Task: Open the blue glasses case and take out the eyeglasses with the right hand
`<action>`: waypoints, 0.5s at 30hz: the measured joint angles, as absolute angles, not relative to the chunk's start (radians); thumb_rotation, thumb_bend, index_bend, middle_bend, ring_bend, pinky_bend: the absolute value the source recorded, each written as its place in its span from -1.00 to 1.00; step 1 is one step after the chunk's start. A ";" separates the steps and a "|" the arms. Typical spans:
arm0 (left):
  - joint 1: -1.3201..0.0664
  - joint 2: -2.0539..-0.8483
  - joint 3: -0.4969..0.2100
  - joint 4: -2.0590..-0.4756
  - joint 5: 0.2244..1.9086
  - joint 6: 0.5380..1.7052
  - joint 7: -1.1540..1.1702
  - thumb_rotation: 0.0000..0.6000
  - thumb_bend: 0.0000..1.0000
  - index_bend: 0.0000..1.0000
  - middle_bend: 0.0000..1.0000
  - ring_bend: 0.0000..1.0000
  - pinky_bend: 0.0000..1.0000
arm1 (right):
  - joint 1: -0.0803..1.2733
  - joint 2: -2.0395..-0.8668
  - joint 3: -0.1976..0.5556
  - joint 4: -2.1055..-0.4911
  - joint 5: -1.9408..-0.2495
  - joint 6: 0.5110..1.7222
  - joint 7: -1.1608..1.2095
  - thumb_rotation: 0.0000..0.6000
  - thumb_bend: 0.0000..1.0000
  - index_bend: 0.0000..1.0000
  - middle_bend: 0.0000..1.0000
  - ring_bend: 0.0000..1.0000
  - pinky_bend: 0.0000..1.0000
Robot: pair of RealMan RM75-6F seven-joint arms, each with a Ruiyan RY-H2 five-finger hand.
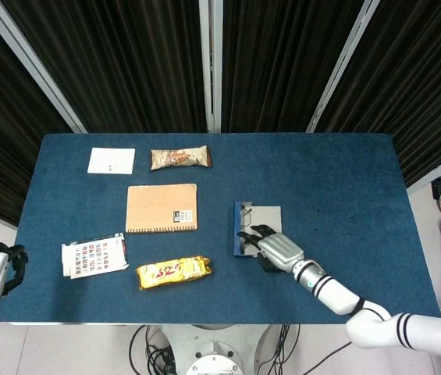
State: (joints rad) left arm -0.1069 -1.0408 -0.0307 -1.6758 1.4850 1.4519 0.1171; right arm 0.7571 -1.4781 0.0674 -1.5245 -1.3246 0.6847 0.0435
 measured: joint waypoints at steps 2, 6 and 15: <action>-0.107 -1.041 -0.031 -1.675 1.485 1.451 0.115 1.00 0.16 0.33 0.27 -0.09 -0.11 | 0.789 -1.527 0.088 -1.505 -1.320 0.666 0.033 1.00 0.56 -1.00 -0.63 -1.00 -1.00; -0.108 -1.040 -0.031 -1.674 1.485 1.450 0.111 1.00 0.16 0.33 0.27 -0.10 -0.11 | 0.840 -1.590 0.130 -1.471 -1.305 0.653 -0.004 1.00 0.56 -1.00 -0.63 -1.00 -1.00; -0.109 -1.038 -0.029 -1.674 1.490 1.449 0.107 1.00 0.16 0.33 0.27 -0.09 -0.11 | 0.834 -1.499 0.167 -1.527 -1.270 0.709 -0.022 1.00 0.56 -1.00 -0.56 -1.00 -1.00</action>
State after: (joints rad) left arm -0.1088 -1.0381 -0.0293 -1.6736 1.4897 1.4490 0.1068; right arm 0.8341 -1.4993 0.1673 -1.5266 -1.2698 0.7093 -0.0219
